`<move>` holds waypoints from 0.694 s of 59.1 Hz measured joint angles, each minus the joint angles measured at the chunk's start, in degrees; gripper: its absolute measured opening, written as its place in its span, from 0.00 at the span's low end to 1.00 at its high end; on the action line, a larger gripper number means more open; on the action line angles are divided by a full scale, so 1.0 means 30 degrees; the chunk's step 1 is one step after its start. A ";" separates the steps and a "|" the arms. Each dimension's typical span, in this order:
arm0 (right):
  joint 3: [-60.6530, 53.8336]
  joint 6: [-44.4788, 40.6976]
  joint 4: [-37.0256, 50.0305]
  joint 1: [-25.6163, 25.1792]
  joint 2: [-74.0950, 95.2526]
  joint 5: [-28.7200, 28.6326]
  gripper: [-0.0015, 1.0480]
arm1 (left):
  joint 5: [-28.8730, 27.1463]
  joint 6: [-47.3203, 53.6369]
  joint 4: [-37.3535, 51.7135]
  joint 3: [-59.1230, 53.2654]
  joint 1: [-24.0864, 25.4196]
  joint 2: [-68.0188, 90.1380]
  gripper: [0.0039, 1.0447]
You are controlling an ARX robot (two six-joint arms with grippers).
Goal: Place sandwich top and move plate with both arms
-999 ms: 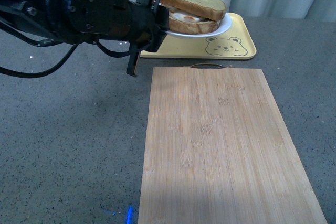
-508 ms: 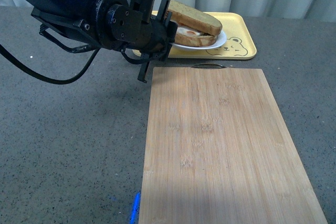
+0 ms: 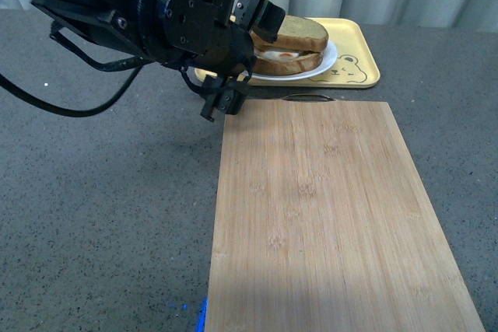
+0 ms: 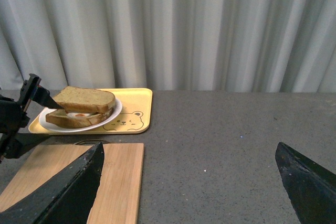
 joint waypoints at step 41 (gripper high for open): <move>0.0000 0.0000 0.0000 0.0000 0.0000 0.0000 0.91 | -0.4291 2.3933 1.7631 -1.8790 0.3417 -1.1941 0.14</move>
